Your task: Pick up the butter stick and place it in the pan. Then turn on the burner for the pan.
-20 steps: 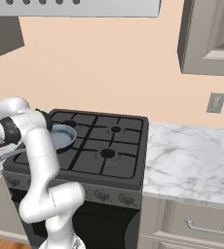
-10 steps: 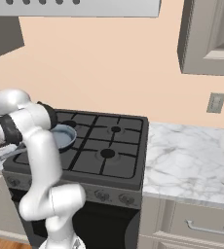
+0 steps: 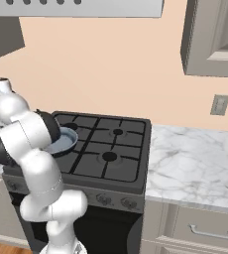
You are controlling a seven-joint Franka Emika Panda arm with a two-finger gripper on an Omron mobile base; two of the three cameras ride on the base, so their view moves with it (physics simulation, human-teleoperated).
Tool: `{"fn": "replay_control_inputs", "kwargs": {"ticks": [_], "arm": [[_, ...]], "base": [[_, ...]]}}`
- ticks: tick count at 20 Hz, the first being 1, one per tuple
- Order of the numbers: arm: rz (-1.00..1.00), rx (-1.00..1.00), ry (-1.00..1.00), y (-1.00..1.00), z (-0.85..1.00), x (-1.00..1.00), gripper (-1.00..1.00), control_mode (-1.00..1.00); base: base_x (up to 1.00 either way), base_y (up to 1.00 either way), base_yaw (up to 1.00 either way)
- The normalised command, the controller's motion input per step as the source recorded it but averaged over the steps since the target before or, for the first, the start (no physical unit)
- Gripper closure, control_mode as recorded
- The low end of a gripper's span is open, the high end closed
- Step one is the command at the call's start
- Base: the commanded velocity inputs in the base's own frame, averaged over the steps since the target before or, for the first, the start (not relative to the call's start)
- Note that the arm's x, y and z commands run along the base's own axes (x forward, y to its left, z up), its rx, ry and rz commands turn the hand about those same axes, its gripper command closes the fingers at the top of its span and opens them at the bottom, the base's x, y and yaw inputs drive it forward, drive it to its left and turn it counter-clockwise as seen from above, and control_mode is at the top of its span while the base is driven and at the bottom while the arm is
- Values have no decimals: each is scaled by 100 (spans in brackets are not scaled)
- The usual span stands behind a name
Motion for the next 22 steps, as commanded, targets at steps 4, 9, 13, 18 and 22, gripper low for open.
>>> {"fn": "replay_control_inputs", "kwargs": {"ticks": [4, 9, 13, 18, 22], "arm": [[0, 11, 8, -100, 18, -27, 100, -100], [0, 7, 6, -98, 10, -15, 100, -100], [0, 0, 5, -89, 0, 0, 100, -100], [0, 0, 7, -63, 0, 22, 100, -100], [0, 0, 12, -36, -12, 57, 100, -100]], "base": [[0, 0, 0], [0, 0, 0], [0, 0, 0], [0, 0, 0], [0, 0, 0]]}}
